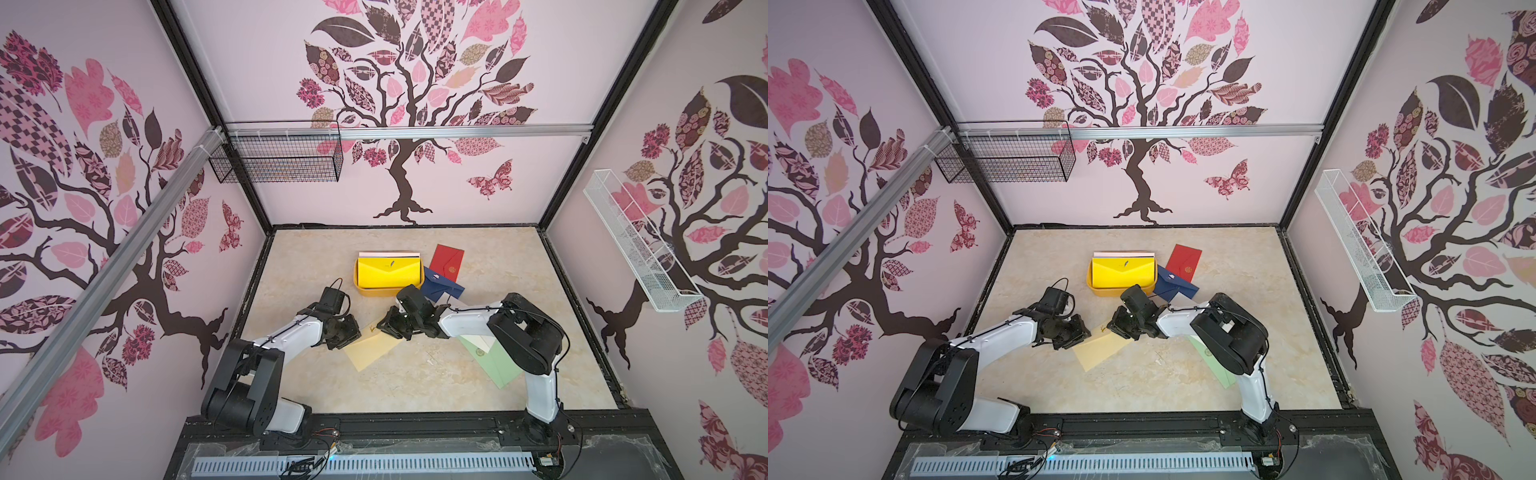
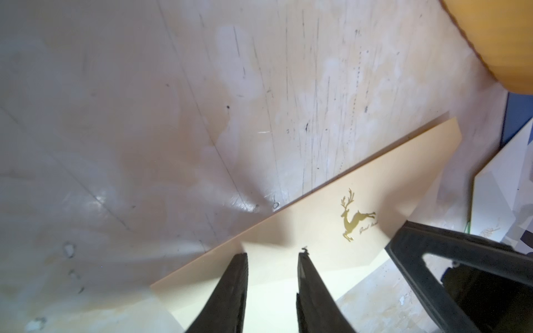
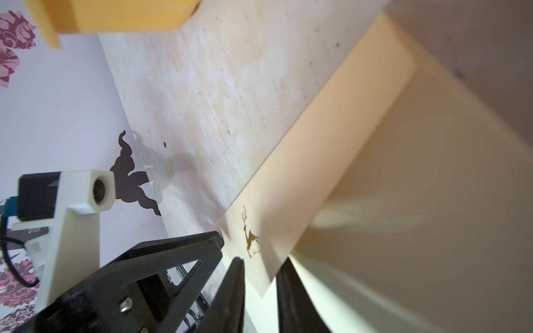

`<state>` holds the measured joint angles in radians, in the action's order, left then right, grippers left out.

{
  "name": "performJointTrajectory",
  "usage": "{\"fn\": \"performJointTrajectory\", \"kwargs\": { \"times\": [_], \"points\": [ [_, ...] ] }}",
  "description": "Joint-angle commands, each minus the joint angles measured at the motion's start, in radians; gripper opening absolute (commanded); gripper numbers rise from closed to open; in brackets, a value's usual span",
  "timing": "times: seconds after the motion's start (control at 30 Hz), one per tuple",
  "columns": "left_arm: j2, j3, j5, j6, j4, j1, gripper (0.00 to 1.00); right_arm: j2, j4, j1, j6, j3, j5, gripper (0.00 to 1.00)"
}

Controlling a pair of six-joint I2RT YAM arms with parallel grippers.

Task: Put the sealed envelopes into the storage box
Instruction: Pick up the envelope from the center of the board.

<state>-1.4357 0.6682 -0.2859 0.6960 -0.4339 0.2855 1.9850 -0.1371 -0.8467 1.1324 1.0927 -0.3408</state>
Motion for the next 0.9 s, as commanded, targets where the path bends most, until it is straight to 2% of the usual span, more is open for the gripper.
{"fn": "performJointTrajectory", "kwargs": {
  "times": [0.0,0.23,0.43,0.6,0.73,0.87],
  "points": [
    [-0.004,-0.005,-0.012,-0.015,0.015,0.000,0.33,0.034,-0.024,-0.005,0.009,0.010,-0.006,0.19],
    [0.032,0.011,-0.015,-0.011,-0.007,0.000,0.35,0.012,-0.042,-0.006,-0.005,-0.015,-0.007,0.00],
    [0.124,0.079,-0.005,-0.039,-0.120,0.000,0.38,-0.048,-0.020,-0.006,-0.087,-0.025,-0.016,0.00],
    [0.222,0.192,-0.005,-0.115,-0.250,-0.005,0.45,-0.160,-0.013,0.000,-0.253,-0.077,-0.043,0.00],
    [0.293,0.280,-0.115,-0.233,-0.303,-0.008,0.50,-0.263,-0.067,0.023,-0.366,-0.153,-0.140,0.00],
    [0.322,0.359,-0.316,-0.347,-0.378,-0.006,0.53,-0.393,-0.123,0.059,-0.476,-0.231,-0.287,0.00]
  ]
}}
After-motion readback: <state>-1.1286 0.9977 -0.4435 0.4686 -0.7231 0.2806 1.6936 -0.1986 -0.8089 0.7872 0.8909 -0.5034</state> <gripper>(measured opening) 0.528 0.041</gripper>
